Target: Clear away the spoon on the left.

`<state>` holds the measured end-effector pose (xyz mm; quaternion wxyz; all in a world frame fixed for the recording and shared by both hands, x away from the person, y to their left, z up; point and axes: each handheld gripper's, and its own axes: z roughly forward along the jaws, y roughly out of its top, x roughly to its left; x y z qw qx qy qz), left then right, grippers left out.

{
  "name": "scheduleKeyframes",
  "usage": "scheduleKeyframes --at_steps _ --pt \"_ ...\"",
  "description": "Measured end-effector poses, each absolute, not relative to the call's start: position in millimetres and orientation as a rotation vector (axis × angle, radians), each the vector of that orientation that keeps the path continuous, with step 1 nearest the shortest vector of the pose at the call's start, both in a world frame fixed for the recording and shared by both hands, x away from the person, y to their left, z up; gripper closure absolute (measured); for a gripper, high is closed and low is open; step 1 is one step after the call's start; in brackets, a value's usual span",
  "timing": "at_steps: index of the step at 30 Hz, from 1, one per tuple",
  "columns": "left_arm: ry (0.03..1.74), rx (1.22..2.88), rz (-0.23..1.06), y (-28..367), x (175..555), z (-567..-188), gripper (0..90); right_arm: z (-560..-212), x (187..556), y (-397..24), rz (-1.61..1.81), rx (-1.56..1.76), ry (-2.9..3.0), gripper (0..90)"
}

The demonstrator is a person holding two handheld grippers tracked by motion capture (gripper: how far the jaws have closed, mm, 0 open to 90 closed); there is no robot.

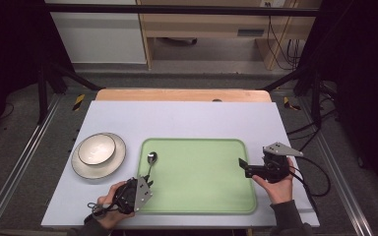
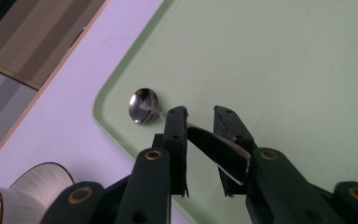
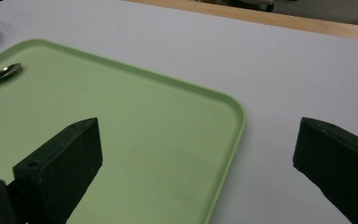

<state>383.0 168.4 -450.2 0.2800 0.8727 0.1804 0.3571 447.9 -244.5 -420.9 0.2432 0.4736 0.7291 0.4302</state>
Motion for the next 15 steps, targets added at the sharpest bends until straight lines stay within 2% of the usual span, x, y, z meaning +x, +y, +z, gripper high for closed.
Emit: scheduleKeyframes --at_steps 15 --pt "0.454 2.382 0.907 166.0 382.7 -458.8 68.6 -420.7 447.8 -244.3 1.175 1.29 1.993 1.6"
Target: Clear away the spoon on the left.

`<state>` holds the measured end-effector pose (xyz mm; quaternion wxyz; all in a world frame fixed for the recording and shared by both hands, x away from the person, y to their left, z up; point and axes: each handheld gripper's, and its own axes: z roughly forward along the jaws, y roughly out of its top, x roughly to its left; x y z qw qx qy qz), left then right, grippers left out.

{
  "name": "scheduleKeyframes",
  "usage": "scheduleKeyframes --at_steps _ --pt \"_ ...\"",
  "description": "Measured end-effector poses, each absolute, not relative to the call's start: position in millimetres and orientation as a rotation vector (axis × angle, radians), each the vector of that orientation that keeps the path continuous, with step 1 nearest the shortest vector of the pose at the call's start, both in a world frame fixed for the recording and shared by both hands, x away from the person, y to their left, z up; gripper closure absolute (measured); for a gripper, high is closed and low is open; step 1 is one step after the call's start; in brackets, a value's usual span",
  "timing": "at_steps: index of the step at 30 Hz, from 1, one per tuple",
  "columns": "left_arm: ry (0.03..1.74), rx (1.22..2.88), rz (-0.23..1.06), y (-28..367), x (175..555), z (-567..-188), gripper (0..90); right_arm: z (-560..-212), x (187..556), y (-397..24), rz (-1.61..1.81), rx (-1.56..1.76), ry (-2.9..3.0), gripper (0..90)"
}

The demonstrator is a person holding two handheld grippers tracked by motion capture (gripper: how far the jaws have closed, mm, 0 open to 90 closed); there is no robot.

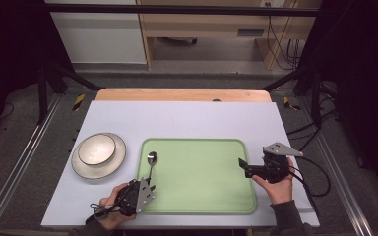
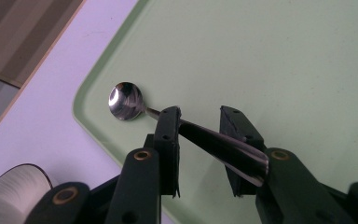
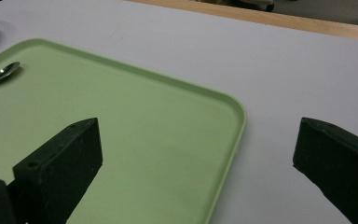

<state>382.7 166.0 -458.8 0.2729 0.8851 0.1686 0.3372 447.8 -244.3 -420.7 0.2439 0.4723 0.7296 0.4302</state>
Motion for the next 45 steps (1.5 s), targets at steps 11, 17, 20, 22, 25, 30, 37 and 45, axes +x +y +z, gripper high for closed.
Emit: scheduleKeyframes --at_steps 11,17,20,22,25,30,37,45 --pt "0.457 2.402 0.873 165.2 383.9 -462.7 64.0 -420.9 448.0 -244.3 1.175 1.286 1.996 1.6" --pt "0.457 2.415 0.856 164.5 384.7 -464.7 61.9 -421.3 448.3 -244.2 1.171 1.285 1.998 1.6" --pt "0.46 2.422 0.851 163.9 384.9 -466.1 60.3 -421.4 448.3 -243.8 1.169 1.289 1.999 1.6" --pt "0.455 2.432 0.842 163.4 385.2 -466.7 59.5 -421.6 448.5 -243.6 1.171 1.29 2.001 1.6" --pt "0.459 2.435 0.83 163.0 385.1 -467.6 58.0 -421.5 448.5 -243.8 1.169 1.289 2.002 1.6" --pt "0.474 2.439 0.785 163.2 385.9 -468.0 50.0 -421.3 448.3 -243.9 1.169 1.289 2.001 1.5" --pt "0.505 2.424 0.677 166.3 388.0 -465.5 40.1 -420.6 447.9 -244.7 1.175 1.293 2.0 1.1" --pt "0.567 2.362 0.639 174.0 391.1 -458.3 33.9 -419.9 447.8 -245.1 1.181 1.295 1.992 0.6"
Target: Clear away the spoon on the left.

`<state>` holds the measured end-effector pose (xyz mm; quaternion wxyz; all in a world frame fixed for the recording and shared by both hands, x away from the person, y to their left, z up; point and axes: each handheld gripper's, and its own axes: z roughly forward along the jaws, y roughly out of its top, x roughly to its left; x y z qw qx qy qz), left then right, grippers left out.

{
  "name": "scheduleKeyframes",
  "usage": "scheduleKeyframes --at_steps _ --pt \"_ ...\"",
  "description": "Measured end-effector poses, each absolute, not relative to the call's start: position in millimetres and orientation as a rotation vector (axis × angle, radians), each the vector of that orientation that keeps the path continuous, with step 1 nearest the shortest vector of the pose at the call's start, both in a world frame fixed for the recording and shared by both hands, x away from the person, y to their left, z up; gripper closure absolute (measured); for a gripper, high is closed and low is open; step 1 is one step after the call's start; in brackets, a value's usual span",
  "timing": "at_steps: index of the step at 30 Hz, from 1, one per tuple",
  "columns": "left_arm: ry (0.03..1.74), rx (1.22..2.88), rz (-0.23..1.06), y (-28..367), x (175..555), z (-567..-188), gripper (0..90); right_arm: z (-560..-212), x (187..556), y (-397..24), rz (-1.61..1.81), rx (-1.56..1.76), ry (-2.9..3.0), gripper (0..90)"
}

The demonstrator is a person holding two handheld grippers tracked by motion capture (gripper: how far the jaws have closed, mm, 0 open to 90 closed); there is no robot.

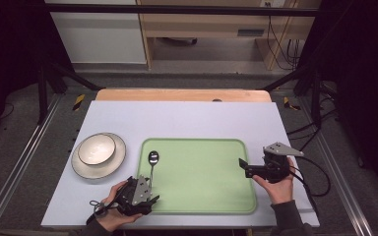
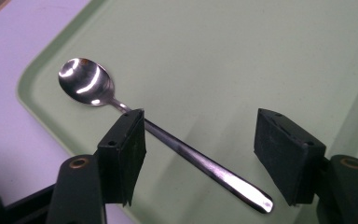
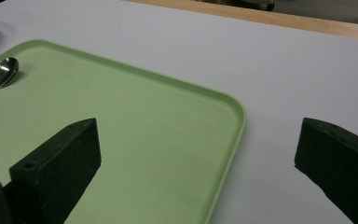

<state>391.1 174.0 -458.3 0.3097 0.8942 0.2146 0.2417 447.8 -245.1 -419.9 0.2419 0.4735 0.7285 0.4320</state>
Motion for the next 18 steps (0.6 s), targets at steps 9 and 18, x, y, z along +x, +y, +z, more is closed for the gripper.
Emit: scheduleKeyframes --at_steps 9,18 --pt "0.716 2.182 0.63 197.6 396.7 -446.7 30.9 -417.4 446.1 -247.7 1.187 1.299 1.97 0.6" --pt "0.884 1.965 0.645 225.2 400.1 -438.4 27.8 -415.4 445.0 -250.7 1.186 1.297 1.955 0.5"
